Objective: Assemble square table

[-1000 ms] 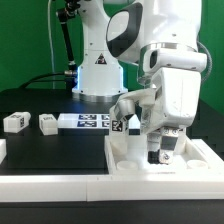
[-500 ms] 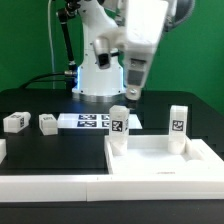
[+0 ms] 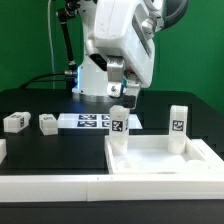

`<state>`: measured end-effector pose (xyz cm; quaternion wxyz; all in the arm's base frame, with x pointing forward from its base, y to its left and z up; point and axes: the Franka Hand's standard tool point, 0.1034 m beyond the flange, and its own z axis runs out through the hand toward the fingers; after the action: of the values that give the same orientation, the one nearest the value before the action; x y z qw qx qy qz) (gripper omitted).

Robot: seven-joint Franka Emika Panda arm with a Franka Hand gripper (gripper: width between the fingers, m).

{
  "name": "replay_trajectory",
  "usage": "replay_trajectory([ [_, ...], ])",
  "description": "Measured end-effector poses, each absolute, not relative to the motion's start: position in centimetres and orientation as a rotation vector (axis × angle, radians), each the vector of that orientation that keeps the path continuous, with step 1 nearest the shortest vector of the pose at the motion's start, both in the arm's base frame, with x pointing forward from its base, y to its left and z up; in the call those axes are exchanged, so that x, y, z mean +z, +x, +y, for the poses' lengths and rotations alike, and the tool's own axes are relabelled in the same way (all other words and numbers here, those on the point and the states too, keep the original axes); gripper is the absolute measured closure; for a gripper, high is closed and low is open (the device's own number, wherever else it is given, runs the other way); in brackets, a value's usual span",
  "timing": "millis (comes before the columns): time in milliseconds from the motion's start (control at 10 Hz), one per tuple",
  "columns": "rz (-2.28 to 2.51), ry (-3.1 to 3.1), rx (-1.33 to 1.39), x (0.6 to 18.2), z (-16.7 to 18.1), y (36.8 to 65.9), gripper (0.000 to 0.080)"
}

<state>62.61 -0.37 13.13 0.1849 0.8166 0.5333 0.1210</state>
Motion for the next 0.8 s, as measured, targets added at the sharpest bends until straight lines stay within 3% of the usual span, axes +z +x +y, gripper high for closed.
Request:
replay_trajectory([
  [200, 1.297, 2.483, 0.348, 13.6, -1.3, 61.1, 0.015],
  [400, 1.145, 2.656, 0.285, 14.2, -3.9, 56.5, 0.015],
  [500, 1.036, 2.728, 0.274, 13.8, -4.5, 55.3, 0.015],
  [700, 0.871, 2.833, 0.183, 11.2, -5.1, 51.9, 0.015],
  [800, 0.782, 2.861, 0.175, 10.8, -5.6, 51.6, 0.015],
])
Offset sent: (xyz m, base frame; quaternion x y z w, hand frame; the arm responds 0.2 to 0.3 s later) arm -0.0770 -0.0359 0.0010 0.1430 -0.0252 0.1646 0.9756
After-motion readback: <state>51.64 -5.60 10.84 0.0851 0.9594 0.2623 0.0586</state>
